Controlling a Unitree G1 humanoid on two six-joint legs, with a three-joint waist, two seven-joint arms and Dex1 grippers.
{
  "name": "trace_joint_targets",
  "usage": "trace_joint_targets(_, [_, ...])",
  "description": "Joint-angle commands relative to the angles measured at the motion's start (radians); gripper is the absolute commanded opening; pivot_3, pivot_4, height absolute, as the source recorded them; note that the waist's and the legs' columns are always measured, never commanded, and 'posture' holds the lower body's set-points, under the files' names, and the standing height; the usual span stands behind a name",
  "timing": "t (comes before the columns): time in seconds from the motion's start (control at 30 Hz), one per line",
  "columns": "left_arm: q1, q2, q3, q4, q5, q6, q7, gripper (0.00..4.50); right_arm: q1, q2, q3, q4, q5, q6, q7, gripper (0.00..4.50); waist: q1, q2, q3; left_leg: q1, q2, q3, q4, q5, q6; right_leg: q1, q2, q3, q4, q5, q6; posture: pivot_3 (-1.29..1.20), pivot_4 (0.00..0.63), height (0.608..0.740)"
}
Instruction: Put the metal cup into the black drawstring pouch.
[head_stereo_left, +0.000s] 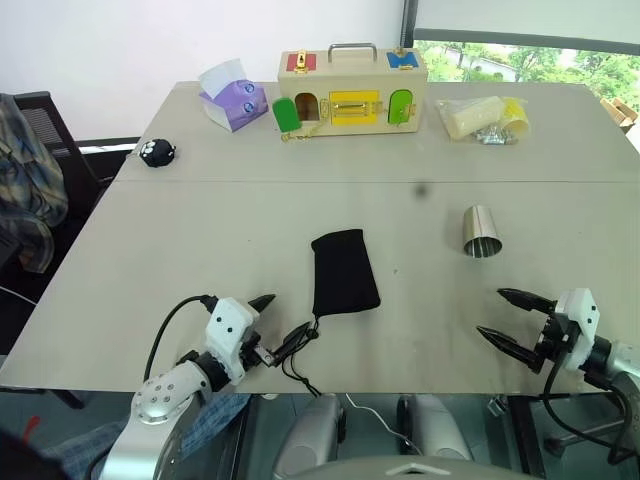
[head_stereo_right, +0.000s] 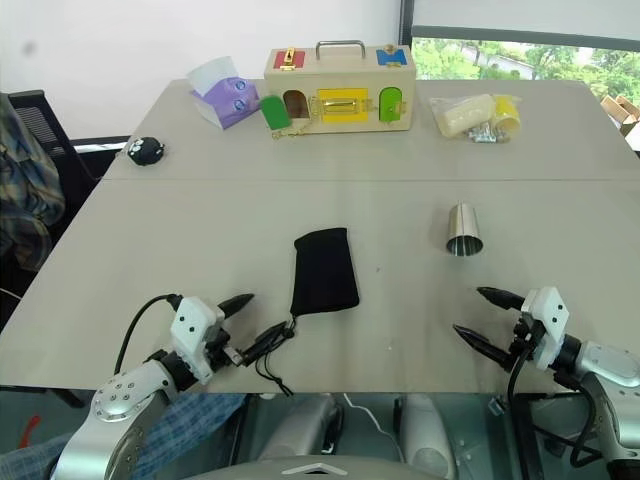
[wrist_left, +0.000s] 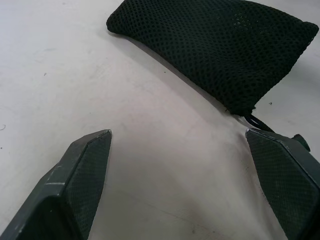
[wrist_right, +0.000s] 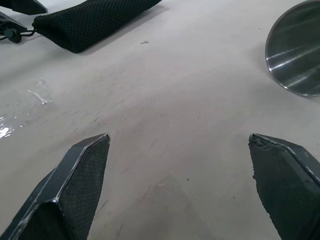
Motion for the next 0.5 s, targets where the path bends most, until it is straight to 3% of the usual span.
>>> trace_joint_targets(0.03, [-0.003,0.009,0.016,-0.029,-0.015,-0.025,-0.016,4.43,0.008,-0.011,-0.018,-0.017,0.018,-0.014,0.016,4.50,0.000,0.000,0.000,0.000,0.000,0.000,0.000,0.000,0.000,0.000,0.000,0.000,0.000,0.000,0.000,0.00,0.150,0.710])
trace_joint_targets(0.5, [-0.048,0.023,0.019,-0.009,-0.053,-0.022,-0.077,4.43,0.017,0.004,-0.019,0.025,0.029,-0.080,0.053,4.50,-0.001,0.000,0.000,0.000,0.000,0.000,0.000,0.000,0.000,0.000,0.000,0.000,0.000,0.000,0.000,0.00,0.150,0.710])
